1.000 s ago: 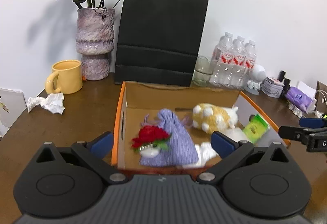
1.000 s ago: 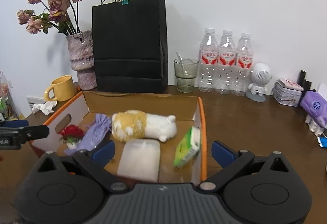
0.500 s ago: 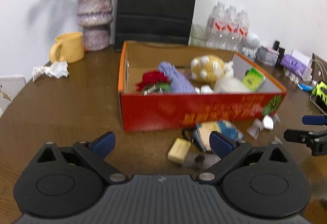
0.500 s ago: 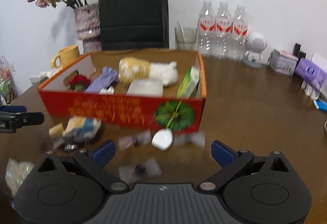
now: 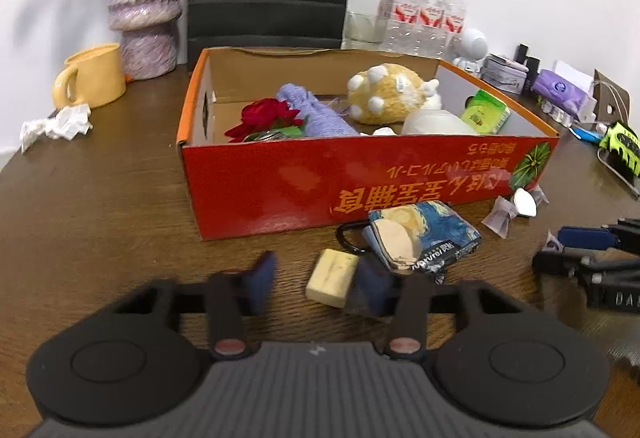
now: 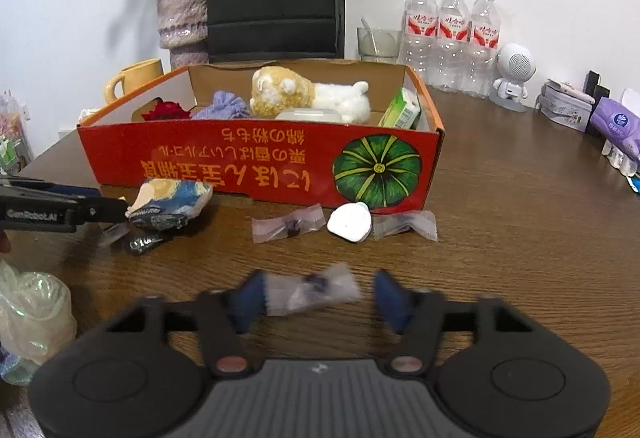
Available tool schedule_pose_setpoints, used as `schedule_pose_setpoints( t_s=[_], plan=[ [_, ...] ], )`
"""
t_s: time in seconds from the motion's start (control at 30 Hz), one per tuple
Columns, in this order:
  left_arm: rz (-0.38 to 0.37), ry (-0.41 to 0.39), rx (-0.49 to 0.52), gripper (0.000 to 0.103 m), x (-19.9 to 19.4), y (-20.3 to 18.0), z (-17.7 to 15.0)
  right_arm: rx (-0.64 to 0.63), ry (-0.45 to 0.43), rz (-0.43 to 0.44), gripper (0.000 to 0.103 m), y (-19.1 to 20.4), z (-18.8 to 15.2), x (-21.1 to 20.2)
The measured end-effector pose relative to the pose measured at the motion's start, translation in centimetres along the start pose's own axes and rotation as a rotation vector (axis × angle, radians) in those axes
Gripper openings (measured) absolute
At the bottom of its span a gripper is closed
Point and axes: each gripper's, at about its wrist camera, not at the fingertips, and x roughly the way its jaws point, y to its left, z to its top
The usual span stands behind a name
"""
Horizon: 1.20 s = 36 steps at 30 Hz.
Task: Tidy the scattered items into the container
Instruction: 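Grasp the small yellow block with the left gripper while the right grasps a wrapped snack, then drop the yellow block into the box with the left gripper while the right drops the snack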
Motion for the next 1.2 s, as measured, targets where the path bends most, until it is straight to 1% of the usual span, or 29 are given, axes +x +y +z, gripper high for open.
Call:
schedule_pose_setpoints(
  t_s=[0.03,0.07,0.2,0.57,0.7,0.83,0.97,1.1,1.2],
  plan=[
    [-0.002,-0.002,0.015,0.021,-0.1,-0.1,-0.1,0.0,-0.003,-0.003,0.039,0.0,0.0,-0.1],
    [0.0,-0.006,0.023,0.021,-0.2,-0.2,-0.3,0.001,-0.004,-0.002,0.038,0.0,0.0,-0.2],
    [-0.007,-0.016,0.027,0.021,-0.5,-0.4,-0.5,0.0,-0.01,-0.008,0.037,0.2,-0.1,-0.4],
    [-0.01,-0.053,-0.005,0.021,-2.1,-0.3,-0.6,0.017,-0.043,-0.004,0.036,-0.3,0.2,-1.6],
    [-0.019,-0.088,-0.008,0.021,-3.4,-0.5,-0.2,0.014,-0.068,0.0,0.036,-0.4,0.8,-2.5],
    [-0.03,-0.144,-0.003,0.021,-5.1,-1.0,1.1,-0.001,-0.12,0.01,0.036,-0.3,2.3,-3.8],
    [-0.037,-0.195,0.005,0.021,-6.1,-1.4,3.3,-0.029,-0.178,0.013,0.036,0.1,4.6,-4.7],
    [-0.039,-0.229,-0.003,0.021,-5.7,-1.5,5.8,-0.029,-0.209,0.025,0.036,0.4,7.3,-4.2],
    [-0.048,-0.237,-0.041,0.021,-4.5,-1.0,7.2,-0.025,-0.209,0.036,0.036,0.6,9.2,-2.9]
  ],
)
